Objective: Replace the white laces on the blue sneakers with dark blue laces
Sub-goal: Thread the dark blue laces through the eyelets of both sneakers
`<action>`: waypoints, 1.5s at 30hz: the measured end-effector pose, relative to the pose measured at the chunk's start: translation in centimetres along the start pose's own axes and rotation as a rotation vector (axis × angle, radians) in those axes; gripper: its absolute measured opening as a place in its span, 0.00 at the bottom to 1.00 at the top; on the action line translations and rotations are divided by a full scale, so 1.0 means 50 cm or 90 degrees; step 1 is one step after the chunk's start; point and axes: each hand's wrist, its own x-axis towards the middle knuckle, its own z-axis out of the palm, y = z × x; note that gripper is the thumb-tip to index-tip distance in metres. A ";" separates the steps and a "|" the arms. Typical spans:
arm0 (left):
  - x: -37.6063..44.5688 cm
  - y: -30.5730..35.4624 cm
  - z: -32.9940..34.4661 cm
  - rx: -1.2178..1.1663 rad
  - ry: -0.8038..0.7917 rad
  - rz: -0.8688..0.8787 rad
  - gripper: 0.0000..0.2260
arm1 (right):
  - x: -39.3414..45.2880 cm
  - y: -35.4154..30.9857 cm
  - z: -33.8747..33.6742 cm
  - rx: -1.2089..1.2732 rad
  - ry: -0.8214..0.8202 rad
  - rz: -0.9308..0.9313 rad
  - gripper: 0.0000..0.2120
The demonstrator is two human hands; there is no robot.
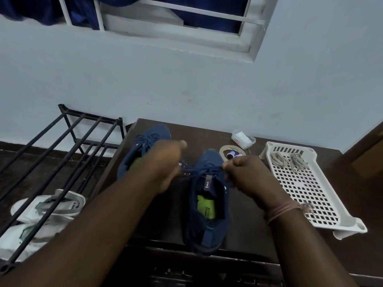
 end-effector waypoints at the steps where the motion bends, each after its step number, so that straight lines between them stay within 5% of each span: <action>1: -0.009 -0.014 0.011 0.185 0.012 0.083 0.18 | -0.001 -0.011 0.007 0.034 -0.017 -0.013 0.11; 3: -0.027 -0.033 0.021 0.385 -0.007 0.318 0.21 | -0.006 -0.029 0.015 0.104 -0.078 -0.048 0.13; 6: -0.016 -0.040 0.016 0.438 -0.116 0.455 0.20 | -0.015 -0.039 0.015 0.183 -0.101 -0.091 0.05; 10: 0.008 -0.047 0.010 0.457 -0.033 0.464 0.06 | -0.017 -0.031 0.002 0.084 -0.022 -0.070 0.15; 14: 0.009 -0.058 0.029 0.405 0.024 0.386 0.07 | -0.032 -0.030 0.009 -0.187 -0.155 -0.106 0.17; 19: 0.013 -0.077 0.039 0.452 -0.020 0.317 0.13 | -0.032 -0.045 0.041 -0.443 -0.111 -0.209 0.06; 27: -0.002 -0.106 0.042 0.830 0.082 0.456 0.13 | -0.029 -0.026 -0.002 -0.338 -0.135 -0.085 0.06; 45: -0.017 -0.136 0.079 0.926 0.205 0.466 0.10 | -0.024 -0.018 -0.006 -0.264 -0.159 -0.054 0.06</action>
